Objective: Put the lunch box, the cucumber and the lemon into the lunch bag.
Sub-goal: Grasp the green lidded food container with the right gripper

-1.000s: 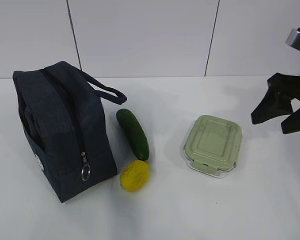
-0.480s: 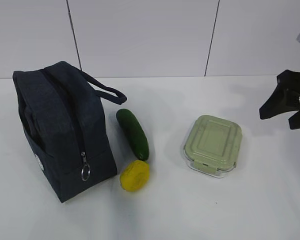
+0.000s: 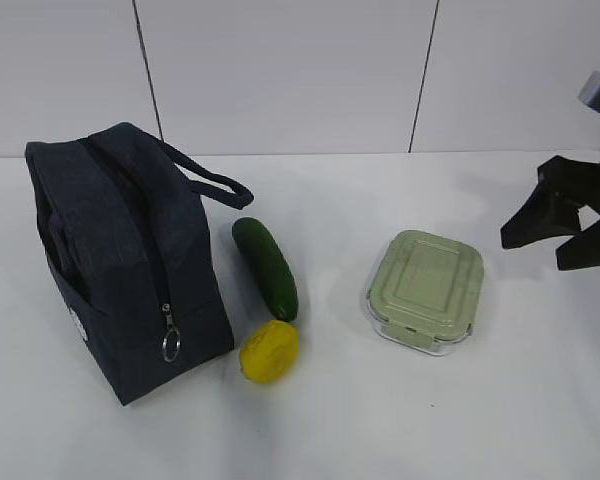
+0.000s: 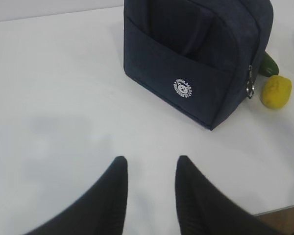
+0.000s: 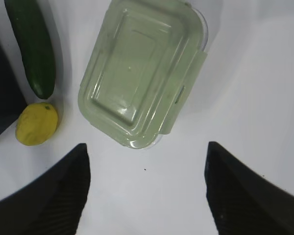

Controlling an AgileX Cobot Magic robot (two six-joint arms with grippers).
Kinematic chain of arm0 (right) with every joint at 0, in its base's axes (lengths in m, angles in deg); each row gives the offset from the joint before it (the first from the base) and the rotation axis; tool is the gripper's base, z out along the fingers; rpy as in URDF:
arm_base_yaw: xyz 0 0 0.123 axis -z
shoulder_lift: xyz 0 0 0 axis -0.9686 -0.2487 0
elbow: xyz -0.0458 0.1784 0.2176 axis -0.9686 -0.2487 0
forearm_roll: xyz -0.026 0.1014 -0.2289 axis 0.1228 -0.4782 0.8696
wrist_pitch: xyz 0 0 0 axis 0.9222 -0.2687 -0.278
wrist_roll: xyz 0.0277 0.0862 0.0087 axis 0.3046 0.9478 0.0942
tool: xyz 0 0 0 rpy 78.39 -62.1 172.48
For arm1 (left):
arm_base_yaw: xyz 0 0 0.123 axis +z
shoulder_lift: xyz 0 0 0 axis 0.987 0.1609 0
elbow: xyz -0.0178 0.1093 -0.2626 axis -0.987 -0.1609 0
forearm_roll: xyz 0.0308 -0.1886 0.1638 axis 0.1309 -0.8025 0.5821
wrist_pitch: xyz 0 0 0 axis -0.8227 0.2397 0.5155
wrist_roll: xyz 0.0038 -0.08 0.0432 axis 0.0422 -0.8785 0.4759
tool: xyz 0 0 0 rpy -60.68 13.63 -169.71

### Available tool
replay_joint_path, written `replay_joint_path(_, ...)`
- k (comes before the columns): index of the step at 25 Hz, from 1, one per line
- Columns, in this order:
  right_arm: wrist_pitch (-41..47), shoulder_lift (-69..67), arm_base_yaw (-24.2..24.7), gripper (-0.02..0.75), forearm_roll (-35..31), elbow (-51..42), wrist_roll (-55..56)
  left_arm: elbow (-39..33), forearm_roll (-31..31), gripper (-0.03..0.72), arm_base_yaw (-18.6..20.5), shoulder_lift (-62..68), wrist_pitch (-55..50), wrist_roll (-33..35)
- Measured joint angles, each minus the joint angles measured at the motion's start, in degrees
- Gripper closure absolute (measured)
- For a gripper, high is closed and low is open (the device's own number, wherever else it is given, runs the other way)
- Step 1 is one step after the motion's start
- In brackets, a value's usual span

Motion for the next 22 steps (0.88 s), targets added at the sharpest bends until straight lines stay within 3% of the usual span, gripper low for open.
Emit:
replay_joint_path(14, -5.1, -3.5, 0.0, 0.186, -2.9, -0.6, -0.7, 0.0, 0.0, 0.44, 0.0, 1.5, 0.0, -0.1)
replay_joint_path(22, -6.4, -6.0, 0.0, 0.186, -6.8, -2.5, -3.5, 0.0, 0.0, 0.389, 0.0, 3.9, 0.6, -5.1)
